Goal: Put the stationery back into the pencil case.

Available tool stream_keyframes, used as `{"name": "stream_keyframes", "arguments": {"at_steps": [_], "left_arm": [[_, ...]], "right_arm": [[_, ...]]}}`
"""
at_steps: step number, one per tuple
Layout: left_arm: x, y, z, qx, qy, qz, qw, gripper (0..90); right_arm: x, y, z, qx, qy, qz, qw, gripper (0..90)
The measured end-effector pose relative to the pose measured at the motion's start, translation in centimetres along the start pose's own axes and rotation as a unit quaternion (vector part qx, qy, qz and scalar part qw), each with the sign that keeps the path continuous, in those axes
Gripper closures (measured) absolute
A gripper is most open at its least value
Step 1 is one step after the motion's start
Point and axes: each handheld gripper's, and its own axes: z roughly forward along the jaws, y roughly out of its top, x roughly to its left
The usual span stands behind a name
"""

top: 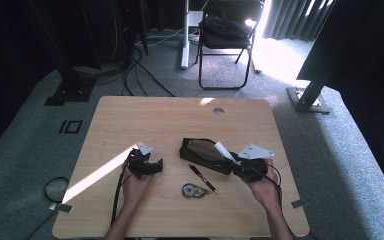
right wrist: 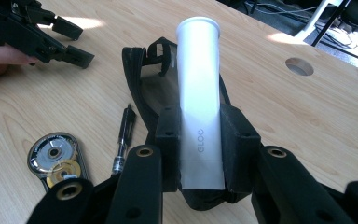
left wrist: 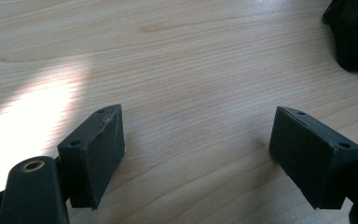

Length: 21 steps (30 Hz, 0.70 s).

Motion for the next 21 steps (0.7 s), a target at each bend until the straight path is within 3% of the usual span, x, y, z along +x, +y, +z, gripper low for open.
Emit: {"name": "stream_keyframes", "arguments": {"at_steps": [21], "left_arm": [[-0.05, 0.02, 0.05, -0.001, 0.0, 0.0, 1.0, 18.5]], "right_arm": [[-0.15, 0.84, 0.99, -0.003, 0.003, -0.003, 1.0, 71.5]]}}
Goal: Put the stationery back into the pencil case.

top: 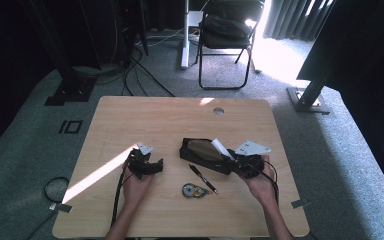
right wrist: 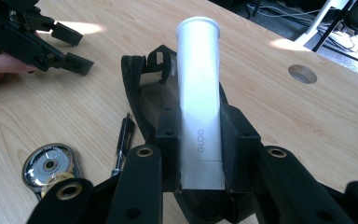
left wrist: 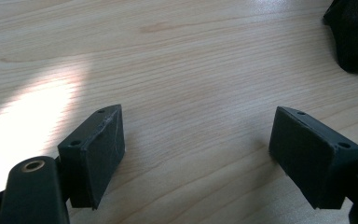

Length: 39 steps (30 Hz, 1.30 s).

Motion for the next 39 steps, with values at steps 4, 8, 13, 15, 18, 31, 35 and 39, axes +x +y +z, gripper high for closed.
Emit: {"name": "stream_keyframes", "arguments": {"at_steps": [4, 8, 13, 15, 18, 31, 35, 39], "left_arm": [[0.0, 0.0, 0.0, 0.0, -0.001, 0.001, 1.0, 18.5], [0.0, 0.0, 0.0, 0.001, -0.001, 0.001, 1.0, 18.5], [0.0, 0.0, 0.0, 0.001, -0.002, 0.002, 1.0, 18.5], [0.0, 0.0, 0.0, 0.001, -0.002, 0.002, 1.0, 18.5], [0.0, 0.0, 0.0, 0.001, -0.002, 0.001, 1.0, 18.5], [-0.1, 0.0, 0.0, 0.0, -0.002, 0.003, 1.0, 18.5], [-0.1, 0.0, 0.0, 0.0, -0.003, 0.003, 1.0, 18.5], [-0.1, 0.0, 0.0, 0.0, -0.002, 0.003, 1.0, 18.5]], "right_arm": [[0.0, 0.3, 0.2, 0.0, 0.002, -0.003, 1.0, 71.5], [0.1, 0.6, 0.4, -0.001, 0.003, -0.005, 1.0, 71.5], [0.2, 1.0, 0.6, -0.004, 0.005, -0.005, 1.0, 71.5], [0.3, 1.1, 0.8, -0.004, 0.006, -0.007, 1.0, 71.5], [0.3, 1.3, 1.0, -0.006, 0.008, -0.007, 0.9999, 71.5], [0.2, 1.7, 2.1, -0.005, 0.012, -0.007, 0.9999, 71.5], [0.2, 1.8, 2.4, -0.002, 0.013, -0.007, 0.9999, 71.5], [0.1, 1.9, 2.7, -0.001, 0.014, -0.006, 0.9999, 71.5]]}}
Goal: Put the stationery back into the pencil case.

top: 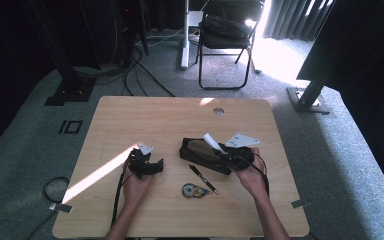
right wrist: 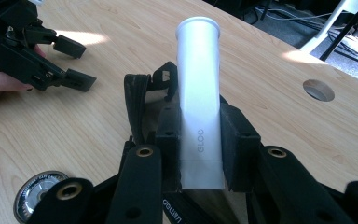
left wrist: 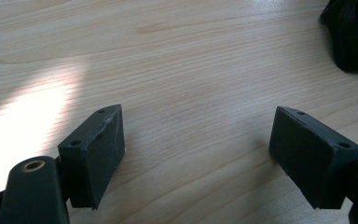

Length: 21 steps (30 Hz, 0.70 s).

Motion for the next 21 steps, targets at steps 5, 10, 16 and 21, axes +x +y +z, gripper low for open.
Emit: {"name": "stream_keyframes", "arguments": {"at_steps": [5, 10, 16, 21], "left_arm": [[0.0, 0.0, 0.0, 0.0, 0.0, 0.0, 1.0, 18.5], [0.0, 0.0, 0.0, 0.0, 0.0, 0.0, 1.0, 18.5], [0.0, 0.0, 0.0, 0.0, 0.0, 0.0, 1.0, 18.5], [0.0, 0.0, 0.0, 0.0, 0.0, 0.0, 1.0, 18.5]], "right_arm": [[-0.1, 0.1, 0.4, 0.002, 0.002, -0.001, 1.0, 71.5], [-0.1, 0.1, 0.8, 0.003, 0.003, -0.002, 1.0, 71.5], [0.0, 0.1, 1.3, 0.006, 0.004, -0.002, 1.0, 71.4], [-0.1, 0.0, 1.8, 0.009, 0.006, 0.002, 0.9999, 71.4]]}}
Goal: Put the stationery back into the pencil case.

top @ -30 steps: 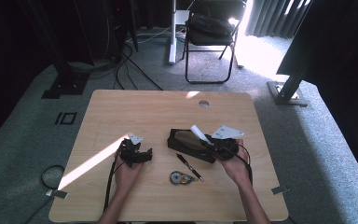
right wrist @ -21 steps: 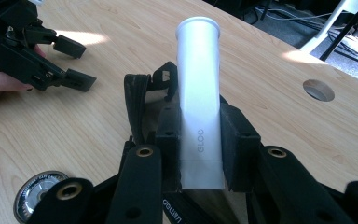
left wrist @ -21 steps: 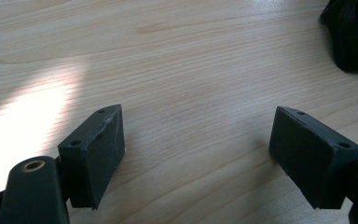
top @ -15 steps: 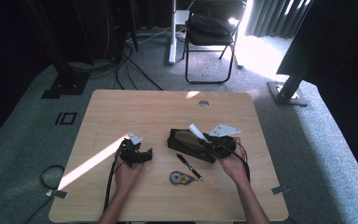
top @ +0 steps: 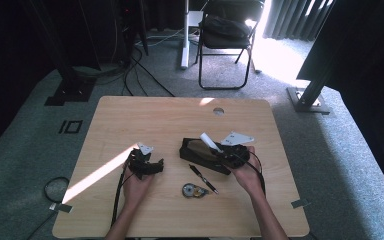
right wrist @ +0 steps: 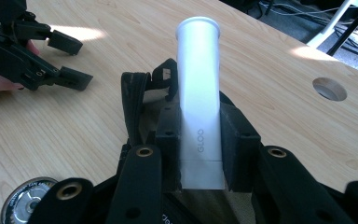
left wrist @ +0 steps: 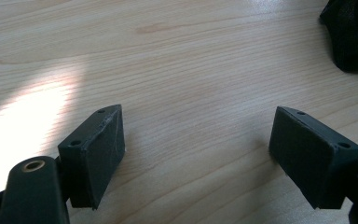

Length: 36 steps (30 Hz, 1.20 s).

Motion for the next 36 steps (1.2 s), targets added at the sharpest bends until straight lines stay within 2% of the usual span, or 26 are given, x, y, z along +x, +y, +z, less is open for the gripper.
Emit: {"name": "stream_keyframes", "arguments": {"at_steps": [19, 36], "left_arm": [[0.0, 0.0, 0.0, 0.0, 0.0, 0.0, 1.0, 18.5], [0.0, 0.0, 0.0, 0.001, -0.001, 0.002, 1.0, 18.5]], "right_arm": [[-0.4, -0.5, 1.4, 0.016, 0.004, 0.009, 0.9998, 71.5], [-0.5, -0.8, 2.2, 0.028, 0.007, 0.008, 0.9995, 71.4]]}}
